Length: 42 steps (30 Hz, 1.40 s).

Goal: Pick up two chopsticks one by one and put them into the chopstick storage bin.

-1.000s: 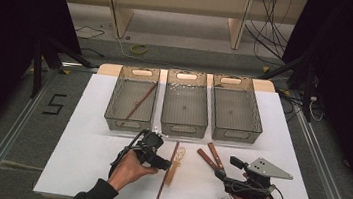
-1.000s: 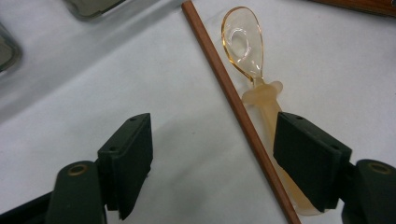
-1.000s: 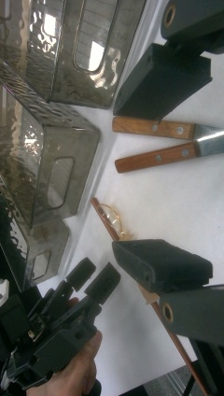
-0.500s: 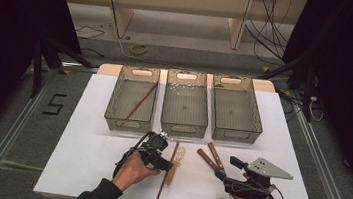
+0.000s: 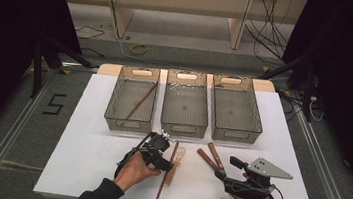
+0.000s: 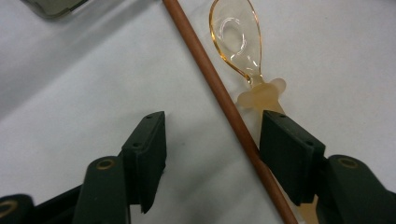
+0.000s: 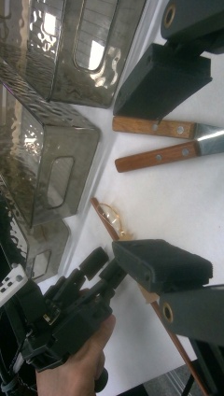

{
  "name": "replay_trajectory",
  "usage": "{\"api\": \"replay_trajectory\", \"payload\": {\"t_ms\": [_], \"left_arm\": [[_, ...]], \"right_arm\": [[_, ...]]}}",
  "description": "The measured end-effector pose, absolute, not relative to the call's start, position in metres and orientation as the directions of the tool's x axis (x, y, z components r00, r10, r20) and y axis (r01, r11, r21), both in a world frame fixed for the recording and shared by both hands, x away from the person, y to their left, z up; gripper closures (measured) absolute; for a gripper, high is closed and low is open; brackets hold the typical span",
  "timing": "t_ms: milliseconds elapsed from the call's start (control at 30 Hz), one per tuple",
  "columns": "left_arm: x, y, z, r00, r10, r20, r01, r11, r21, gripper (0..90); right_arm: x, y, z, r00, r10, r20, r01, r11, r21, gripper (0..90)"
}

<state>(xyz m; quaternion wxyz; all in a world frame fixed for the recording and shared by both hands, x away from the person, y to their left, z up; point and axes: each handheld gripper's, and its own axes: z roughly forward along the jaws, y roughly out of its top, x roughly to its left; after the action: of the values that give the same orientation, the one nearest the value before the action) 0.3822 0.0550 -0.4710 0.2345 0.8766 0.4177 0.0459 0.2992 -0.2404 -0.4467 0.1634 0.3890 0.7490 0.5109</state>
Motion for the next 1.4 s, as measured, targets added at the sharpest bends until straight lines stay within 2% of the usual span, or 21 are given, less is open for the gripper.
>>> {"api": "replay_trajectory", "payload": {"t_ms": [500, 867, 1400], "left_arm": [[0.384, 0.049, -0.469, 0.683, 0.729, -0.035, 0.676, -0.615, 0.406, 50.9], [0.389, 0.055, -0.467, 0.702, 0.712, -0.032, 0.664, -0.637, 0.391, 70.2], [0.394, 0.062, -0.465, 0.702, 0.712, -0.030, 0.673, -0.648, 0.356, 77.7]], "right_arm": [[0.299, -0.241, -0.447, -0.644, 0.750, 0.151, 0.413, 0.175, 0.894, 30.3], [0.299, -0.241, -0.447, -0.643, 0.751, 0.152, 0.414, 0.174, 0.893, 30.3], [0.299, -0.241, -0.447, -0.642, 0.751, 0.153, 0.415, 0.173, 0.893, 30.4]]}}
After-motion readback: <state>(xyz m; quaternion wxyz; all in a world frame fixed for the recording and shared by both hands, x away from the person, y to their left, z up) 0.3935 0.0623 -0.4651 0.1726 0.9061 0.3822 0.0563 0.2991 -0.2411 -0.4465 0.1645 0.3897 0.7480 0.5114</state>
